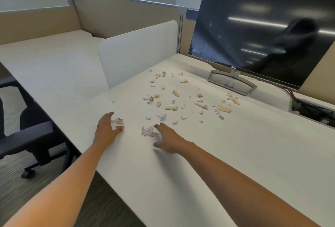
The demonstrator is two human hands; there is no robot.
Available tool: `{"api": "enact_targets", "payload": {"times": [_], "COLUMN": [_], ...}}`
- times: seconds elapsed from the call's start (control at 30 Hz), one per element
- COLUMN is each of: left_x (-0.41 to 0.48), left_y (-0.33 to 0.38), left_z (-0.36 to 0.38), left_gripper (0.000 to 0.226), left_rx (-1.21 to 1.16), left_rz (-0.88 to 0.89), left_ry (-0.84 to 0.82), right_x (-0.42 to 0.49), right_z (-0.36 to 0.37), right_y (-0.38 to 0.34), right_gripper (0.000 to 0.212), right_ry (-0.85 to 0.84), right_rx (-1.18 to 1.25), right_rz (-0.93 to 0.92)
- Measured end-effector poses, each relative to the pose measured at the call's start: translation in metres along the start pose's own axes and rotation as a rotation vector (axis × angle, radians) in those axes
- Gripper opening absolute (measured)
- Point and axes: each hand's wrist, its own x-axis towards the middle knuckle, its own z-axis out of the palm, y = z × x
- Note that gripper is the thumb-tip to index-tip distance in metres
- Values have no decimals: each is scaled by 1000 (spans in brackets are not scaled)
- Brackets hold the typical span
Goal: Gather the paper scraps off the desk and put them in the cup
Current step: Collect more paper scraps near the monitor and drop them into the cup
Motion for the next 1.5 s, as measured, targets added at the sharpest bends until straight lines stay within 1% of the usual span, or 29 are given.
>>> {"api": "enact_targets", "payload": {"times": [0.13, 0.2, 0.33, 0.47, 0.53, 0.7, 0.83, 0.93, 1.0, 1.1, 1.23, 1.33, 1.43, 1.5], "left_x": [8, 8, 1, -6, -10, -18, -33, -47, -56, -72, -92, -109, -132, -149], "left_y": [-1, -1, -1, -2, -2, 4, 9, 13, 17, 26, 45, 65, 94, 117], "left_z": [3, 6, 15, 22, 24, 25, 28, 28, 30, 37, 46, 57, 82, 103], "left_gripper": [61, 55, 43, 38, 38, 37, 35, 43, 35, 35, 32, 30, 28, 28], "left_rx": [80, 133, 188, 251, 282, 163, 149, 127, 150, 204, 147, 84, 53, 10], "left_rz": [71, 102, 154, 177, 179, 101, 124, 138, 168, 249, 268, 313, 400, 437], "left_ry": [-90, -107, -87, -45, -33, -78, -69, -43, -27, 16, 17, -26, -118, -161], "right_x": [14, 21, 29, 26, 23, 10, -8, -24, -34, -49, -78, -108, -147, -175], "right_z": [8, 14, 30, 43, 44, 45, 39, 35, 32, 25, 12, -1, -19, -29], "right_y": [-12, -17, -26, -28, -24, -13, -3, 6, 14, 31, 64, 97, 134, 160], "right_gripper": [66, 63, 57, 51, 47, 37, 24, 23, 25, 22, 21, 20, 15, 16], "right_ry": [-28, -25, 3, 26, 72, 178, 220, 236, 248, 264, 278, 292, 300, 305], "right_rx": [-2, -23, -112, -319, -356, -434, -475, -488, -487, -480, -483, -475, -461, -460], "right_rz": [-31, -35, -72, -215, -258, -322, -329, -327, -321, -267, -194, -112, -21, 42]}}
